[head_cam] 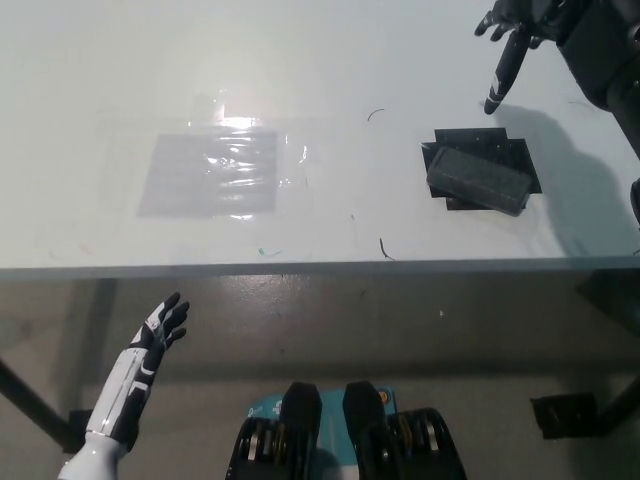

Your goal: A whiteboard eraser is kept on the black marked spot on the table infront of the robot and the robot uses its right hand to swipe it back and forth on the table twice to clean it

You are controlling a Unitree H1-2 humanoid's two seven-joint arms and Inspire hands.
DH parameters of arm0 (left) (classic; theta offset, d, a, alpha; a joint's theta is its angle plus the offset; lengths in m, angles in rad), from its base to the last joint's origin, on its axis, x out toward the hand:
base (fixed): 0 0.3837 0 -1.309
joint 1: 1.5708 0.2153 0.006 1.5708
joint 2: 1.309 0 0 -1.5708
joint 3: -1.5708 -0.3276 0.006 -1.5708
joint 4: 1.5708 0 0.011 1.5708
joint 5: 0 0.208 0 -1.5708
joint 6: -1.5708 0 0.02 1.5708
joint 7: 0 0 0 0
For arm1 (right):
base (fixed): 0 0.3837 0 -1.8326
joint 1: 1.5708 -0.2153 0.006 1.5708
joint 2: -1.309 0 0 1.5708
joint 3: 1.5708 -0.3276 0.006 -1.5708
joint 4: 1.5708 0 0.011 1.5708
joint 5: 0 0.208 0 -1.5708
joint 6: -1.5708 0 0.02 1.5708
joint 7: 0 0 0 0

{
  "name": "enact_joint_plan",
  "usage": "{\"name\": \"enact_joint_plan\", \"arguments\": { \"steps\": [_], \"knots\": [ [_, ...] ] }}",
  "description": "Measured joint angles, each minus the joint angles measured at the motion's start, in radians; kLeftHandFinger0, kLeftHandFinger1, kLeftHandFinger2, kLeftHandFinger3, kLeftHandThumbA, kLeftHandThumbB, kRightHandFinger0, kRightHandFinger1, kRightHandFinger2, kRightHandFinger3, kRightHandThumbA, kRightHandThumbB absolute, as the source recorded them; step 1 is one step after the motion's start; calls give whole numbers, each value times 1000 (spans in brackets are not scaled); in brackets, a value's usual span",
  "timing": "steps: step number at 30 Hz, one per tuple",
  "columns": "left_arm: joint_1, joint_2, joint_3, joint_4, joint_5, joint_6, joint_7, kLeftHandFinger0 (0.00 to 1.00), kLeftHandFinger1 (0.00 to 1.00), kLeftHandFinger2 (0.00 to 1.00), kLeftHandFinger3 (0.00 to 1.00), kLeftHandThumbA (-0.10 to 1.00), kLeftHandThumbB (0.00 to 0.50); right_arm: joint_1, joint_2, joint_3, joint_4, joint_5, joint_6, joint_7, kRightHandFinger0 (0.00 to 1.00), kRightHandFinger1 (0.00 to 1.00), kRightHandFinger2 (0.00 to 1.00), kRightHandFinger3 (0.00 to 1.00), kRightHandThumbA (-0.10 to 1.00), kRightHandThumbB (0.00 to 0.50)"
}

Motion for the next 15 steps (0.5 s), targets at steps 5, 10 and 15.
{"name": "enact_joint_plan", "arguments": {
  "steps": [5, 10, 15],
  "knots": [
    [1, 0, 0, -1, 0, -7, -5, 1000, 1000, 1000, 1000, 1000, 408, 1, 1, -5, 0, -6, -2, 9, 1000, 1000, 1000, 1000, 1000, 317],
    [1, 0, 0, -1, 0, -11, -6, 1000, 1000, 1000, 1000, 1000, 408, 14, 1, -12, 0, -12, -23, 16, 1000, 1000, 1000, 1000, 1000, 361],
    [1, 0, 1, -11, 1, -12, -6, 1000, 1000, 1000, 1000, 1000, 399, 50, 6, -15, 2, -16, -33, 12, 1000, 1000, 1000, 1000, 1000, 383]
  ]
}}
